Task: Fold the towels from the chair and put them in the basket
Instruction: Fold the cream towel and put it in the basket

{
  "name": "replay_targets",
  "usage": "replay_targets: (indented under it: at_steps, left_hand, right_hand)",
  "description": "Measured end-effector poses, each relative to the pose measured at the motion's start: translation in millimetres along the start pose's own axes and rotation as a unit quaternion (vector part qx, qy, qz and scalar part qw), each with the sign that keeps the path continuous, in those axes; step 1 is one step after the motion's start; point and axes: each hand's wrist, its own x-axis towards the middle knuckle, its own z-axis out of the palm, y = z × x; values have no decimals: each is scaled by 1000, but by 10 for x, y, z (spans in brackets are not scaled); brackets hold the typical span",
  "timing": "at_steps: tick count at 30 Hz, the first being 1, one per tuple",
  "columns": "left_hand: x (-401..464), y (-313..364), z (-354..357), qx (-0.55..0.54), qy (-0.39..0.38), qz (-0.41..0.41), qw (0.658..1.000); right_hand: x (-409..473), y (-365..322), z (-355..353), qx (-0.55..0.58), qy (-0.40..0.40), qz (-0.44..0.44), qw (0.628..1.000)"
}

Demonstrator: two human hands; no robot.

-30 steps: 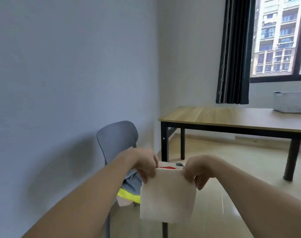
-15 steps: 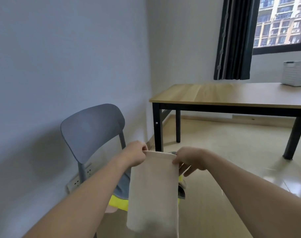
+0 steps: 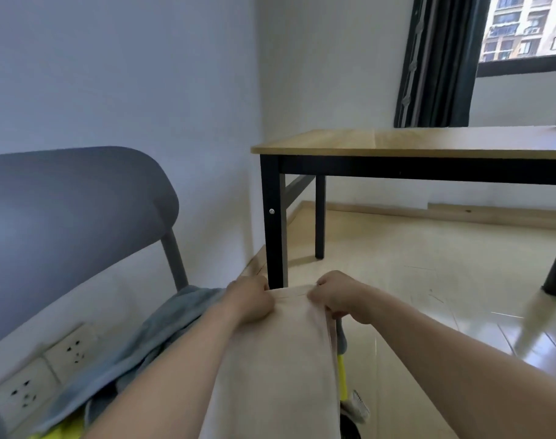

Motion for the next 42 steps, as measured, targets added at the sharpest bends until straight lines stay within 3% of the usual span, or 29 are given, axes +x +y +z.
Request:
replay_targets:
  at_steps: [10,16,22,26,30,34,38,42]
  left_hand:
    - [-83,-252,24,-138,45,98,984]
    - [-91,-201,-28,-127,1,142,982]
    - [-24,-186,81,90,-13,168,982]
    - [34,-184,124,184,-12,175,967]
    - [-46,-67,70,261,7,189,947]
    - [-321,122,-190,283,62,206,935]
    - [-874,256,-695,201,117,216,948]
    - [-1632,458,-1282,203,143,247,937]
  right_hand:
    - [68,135,50,107,-22,-69,992]
    - [-86,254,103,197,51,-147,968]
    - [-99,415,187,-10,94,-104,990]
    - [-41,381,201,-19,57,-48,997]
    - [-53,318,146,-19,17,-58,998]
    - [-316,87,34,-34,30,-102,994]
    - [-928,-209,-186,-61,73,-193,977]
    - [-1718,-532,-435,-147,63,-238,958]
